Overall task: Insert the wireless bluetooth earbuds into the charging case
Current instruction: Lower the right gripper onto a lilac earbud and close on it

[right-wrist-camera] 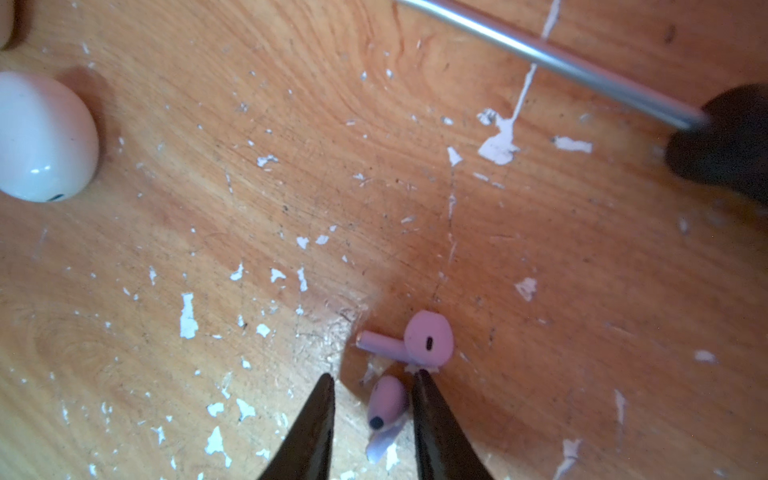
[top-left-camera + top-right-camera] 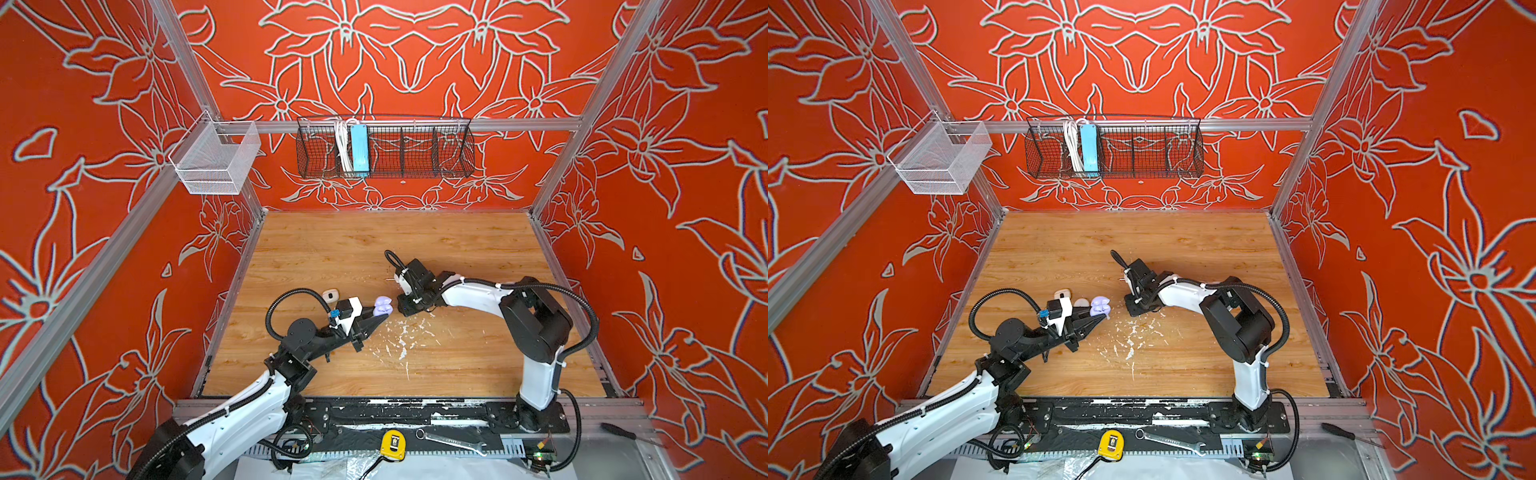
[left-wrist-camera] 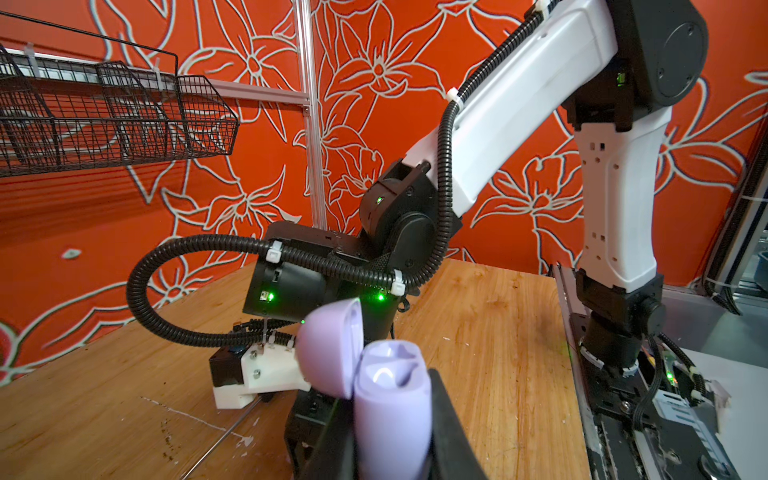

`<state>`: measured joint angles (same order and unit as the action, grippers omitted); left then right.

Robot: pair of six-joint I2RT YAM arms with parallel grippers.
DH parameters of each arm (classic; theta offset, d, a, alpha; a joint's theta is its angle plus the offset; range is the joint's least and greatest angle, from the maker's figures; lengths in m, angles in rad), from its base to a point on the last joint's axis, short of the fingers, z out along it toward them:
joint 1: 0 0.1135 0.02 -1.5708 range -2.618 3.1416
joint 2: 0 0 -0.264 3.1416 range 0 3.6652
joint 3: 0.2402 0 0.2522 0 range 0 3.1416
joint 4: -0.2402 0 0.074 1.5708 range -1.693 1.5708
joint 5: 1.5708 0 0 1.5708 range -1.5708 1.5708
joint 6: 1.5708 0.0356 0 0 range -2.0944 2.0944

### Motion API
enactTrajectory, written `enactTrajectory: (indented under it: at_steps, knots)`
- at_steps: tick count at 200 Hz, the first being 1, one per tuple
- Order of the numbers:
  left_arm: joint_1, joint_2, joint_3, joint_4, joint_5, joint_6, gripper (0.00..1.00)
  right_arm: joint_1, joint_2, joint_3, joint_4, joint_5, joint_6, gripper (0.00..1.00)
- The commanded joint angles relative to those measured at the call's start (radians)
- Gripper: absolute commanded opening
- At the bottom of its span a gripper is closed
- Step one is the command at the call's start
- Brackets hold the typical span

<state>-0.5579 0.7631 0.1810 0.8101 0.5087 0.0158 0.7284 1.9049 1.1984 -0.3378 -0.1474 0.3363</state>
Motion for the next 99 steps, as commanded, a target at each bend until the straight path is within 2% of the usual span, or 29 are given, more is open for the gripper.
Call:
enactTrajectory:
  at_steps: [1,99]
  knots:
    - [-0.007,-0.003,0.002,0.022,0.000,0.010,0.00,0.009,0.043,0.010,-0.072,0.039,-0.002,0.34]
    - [-0.008,-0.008,0.003,0.020,0.002,0.009,0.00,0.029,0.043,0.027,-0.100,0.104,-0.010,0.20]
